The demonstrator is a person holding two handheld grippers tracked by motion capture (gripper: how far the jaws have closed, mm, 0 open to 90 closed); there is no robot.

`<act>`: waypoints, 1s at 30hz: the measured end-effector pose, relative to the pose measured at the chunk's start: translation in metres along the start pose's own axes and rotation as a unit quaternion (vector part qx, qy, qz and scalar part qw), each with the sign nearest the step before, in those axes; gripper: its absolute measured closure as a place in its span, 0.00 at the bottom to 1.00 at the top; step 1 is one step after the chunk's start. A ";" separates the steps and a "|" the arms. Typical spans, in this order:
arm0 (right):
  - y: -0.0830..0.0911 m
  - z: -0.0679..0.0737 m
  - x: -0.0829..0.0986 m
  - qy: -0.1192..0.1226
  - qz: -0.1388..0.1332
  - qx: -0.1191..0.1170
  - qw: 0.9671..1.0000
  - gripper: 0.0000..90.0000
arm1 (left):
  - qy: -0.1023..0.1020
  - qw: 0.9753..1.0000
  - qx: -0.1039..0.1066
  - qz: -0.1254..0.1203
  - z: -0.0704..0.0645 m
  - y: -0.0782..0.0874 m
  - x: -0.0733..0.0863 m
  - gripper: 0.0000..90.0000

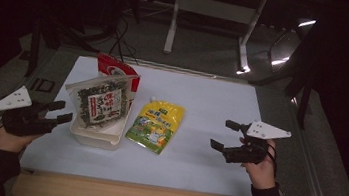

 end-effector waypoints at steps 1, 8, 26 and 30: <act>0.000 0.000 0.000 -0.005 -0.001 0.000 1.000 0.11 | 0.001 1.000 0.006 0.000 -0.003 0.002 0.003 0.51; -0.006 0.003 0.002 0.001 0.006 0.012 1.000 0.15 | -0.008 0.999 0.037 0.010 -0.035 0.002 0.017 0.44; -0.038 0.011 0.009 0.022 0.037 -0.008 0.999 0.17 | -0.031 0.993 0.117 0.011 -0.099 -0.045 0.010 0.03; -0.044 0.011 0.011 0.022 0.043 -0.011 0.999 0.17 | -0.027 0.993 0.117 0.008 -0.106 -0.057 0.012 0.03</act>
Point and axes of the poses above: each handheld gripper's, and its own axes: y roughly backward along the jaws, x roughly out of its underside, z roughly to its left, the point moved 1 cm from there along -y, roughly forward along the jaws, and after that the axes turned 5 degrees about -x, right-handed, at the moved point
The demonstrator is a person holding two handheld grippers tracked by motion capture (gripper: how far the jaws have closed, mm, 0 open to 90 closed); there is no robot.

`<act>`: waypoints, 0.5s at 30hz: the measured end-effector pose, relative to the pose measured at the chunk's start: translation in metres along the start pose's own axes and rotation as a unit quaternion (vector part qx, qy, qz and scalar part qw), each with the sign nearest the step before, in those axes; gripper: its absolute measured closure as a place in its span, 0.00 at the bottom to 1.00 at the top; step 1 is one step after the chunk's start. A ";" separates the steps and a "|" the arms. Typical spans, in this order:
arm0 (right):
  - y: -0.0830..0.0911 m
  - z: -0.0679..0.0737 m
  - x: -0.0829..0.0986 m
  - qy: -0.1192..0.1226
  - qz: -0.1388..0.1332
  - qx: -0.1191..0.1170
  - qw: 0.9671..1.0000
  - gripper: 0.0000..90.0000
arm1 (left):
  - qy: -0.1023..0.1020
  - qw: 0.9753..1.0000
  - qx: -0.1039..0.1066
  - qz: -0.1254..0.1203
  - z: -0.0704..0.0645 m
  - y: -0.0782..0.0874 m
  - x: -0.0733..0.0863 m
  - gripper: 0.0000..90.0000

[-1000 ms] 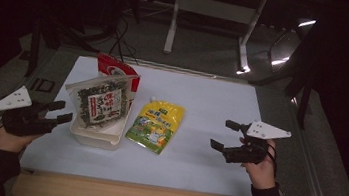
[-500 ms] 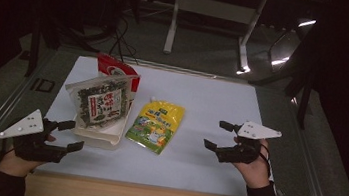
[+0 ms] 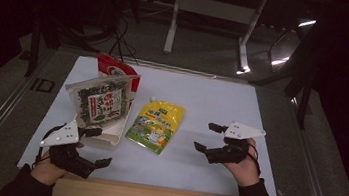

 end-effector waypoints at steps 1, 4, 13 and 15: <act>-0.001 0.000 0.000 -0.001 0.000 0.000 1.000 0.17 | -0.001 1.000 -0.003 -0.002 -0.001 -0.003 0.000 0.03; -0.004 -0.001 0.000 -0.001 0.002 0.000 1.000 0.18 | -0.004 1.000 -0.004 0.000 -0.003 -0.013 0.002 0.03; -0.018 -0.009 -0.001 -0.005 0.015 0.007 1.000 0.22 | -0.016 1.000 -0.010 0.000 -0.010 -0.031 0.010 0.03; -0.021 -0.013 -0.001 -0.008 0.017 0.007 1.000 0.22 | -0.016 1.000 -0.006 -0.003 -0.011 -0.032 0.011 0.03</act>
Point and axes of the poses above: each handheld gripper's, and its own axes: y roughly backward along the jaws, x roughly out of its underside, z roughly to its left, the point moved 1 cm from there along -y, roughly forward along the jaws, and after that the axes turned 5 degrees about -x, right-handed, at the moved point
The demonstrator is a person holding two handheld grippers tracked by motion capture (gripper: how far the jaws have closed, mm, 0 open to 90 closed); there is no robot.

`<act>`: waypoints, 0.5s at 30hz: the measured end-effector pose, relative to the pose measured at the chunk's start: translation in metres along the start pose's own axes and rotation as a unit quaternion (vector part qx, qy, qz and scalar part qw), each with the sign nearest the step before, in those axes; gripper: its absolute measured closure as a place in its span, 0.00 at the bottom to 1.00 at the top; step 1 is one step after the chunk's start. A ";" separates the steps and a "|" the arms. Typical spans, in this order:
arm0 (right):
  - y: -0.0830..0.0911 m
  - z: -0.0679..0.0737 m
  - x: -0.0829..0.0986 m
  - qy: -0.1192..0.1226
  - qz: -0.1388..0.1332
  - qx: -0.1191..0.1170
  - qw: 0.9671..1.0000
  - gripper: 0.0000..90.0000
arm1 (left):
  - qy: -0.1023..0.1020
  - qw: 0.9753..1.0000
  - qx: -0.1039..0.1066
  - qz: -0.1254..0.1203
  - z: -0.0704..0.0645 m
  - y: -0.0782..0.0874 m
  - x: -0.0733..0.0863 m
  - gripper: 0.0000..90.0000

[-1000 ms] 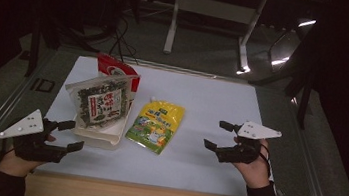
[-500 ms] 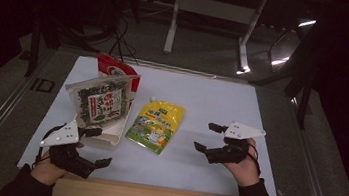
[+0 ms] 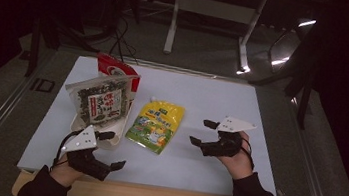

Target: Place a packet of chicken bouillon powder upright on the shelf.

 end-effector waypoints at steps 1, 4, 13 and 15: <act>-0.002 -0.002 0.000 0.000 0.002 0.002 1.000 0.22 | -0.001 1.000 0.003 -0.002 -0.001 -0.001 0.001 0.03; -0.009 -0.008 0.000 -0.006 0.008 0.006 1.000 0.22 | -0.007 1.000 0.004 0.001 -0.003 -0.002 0.002 0.03; -0.037 -0.028 -0.005 -0.024 0.037 0.012 0.999 0.24 | -0.014 1.000 0.005 0.000 -0.005 -0.005 0.005 0.03; -0.044 -0.033 -0.007 -0.033 0.047 0.013 0.998 0.25 | -0.014 1.000 0.003 0.004 -0.005 -0.006 0.005 0.03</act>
Point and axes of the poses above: each handheld gripper's, and its own axes: y roughly backward along the jaws, x roughly out of its underside, z roughly to its left, the point moved 1 cm from there along -y, roughly forward along the jaws, and after that the axes turned 5 degrees about -x, right-handed, at the moved point
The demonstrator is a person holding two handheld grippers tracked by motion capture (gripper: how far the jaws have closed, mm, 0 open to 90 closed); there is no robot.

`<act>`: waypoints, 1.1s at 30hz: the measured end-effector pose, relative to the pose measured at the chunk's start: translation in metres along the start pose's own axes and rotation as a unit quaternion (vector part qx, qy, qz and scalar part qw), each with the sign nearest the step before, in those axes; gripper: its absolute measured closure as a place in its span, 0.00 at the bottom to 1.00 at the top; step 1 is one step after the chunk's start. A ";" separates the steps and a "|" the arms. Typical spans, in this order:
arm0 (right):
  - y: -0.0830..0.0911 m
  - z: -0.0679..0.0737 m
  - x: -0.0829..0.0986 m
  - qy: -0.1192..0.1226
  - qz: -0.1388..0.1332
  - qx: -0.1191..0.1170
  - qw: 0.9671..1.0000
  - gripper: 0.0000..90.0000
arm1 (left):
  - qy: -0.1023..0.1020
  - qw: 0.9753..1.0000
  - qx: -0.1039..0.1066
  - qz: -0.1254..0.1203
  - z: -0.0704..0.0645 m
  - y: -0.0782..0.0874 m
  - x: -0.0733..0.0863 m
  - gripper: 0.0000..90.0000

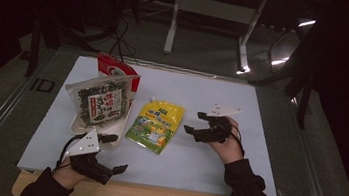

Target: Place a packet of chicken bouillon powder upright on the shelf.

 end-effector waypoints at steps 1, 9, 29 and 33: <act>-0.004 -0.003 -0.001 -0.003 0.003 0.004 1.000 0.25 | -0.001 1.000 -0.002 -0.002 0.000 0.000 0.000 0.03; -0.037 -0.027 -0.004 -0.063 0.042 0.022 0.997 0.26 | -0.003 1.000 -0.004 0.002 -0.002 0.000 0.003 0.03; -0.094 -0.055 -0.011 -0.110 0.127 0.042 0.985 0.25 | 0.000 1.000 0.000 0.009 -0.002 -0.001 0.008 0.03; -0.104 -0.056 -0.012 -0.116 0.140 0.042 0.982 0.24 | -0.004 1.000 0.001 0.011 -0.003 -0.001 0.008 0.03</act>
Point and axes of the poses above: each handheld gripper's, and its own axes: y roughly backward along the jaws, x roughly out of its underside, z roughly to its left, the point moved 1 cm from there along -y, roughly forward along the jaws, and after that the axes turned 5 degrees about -x, right-handed, at the moved point
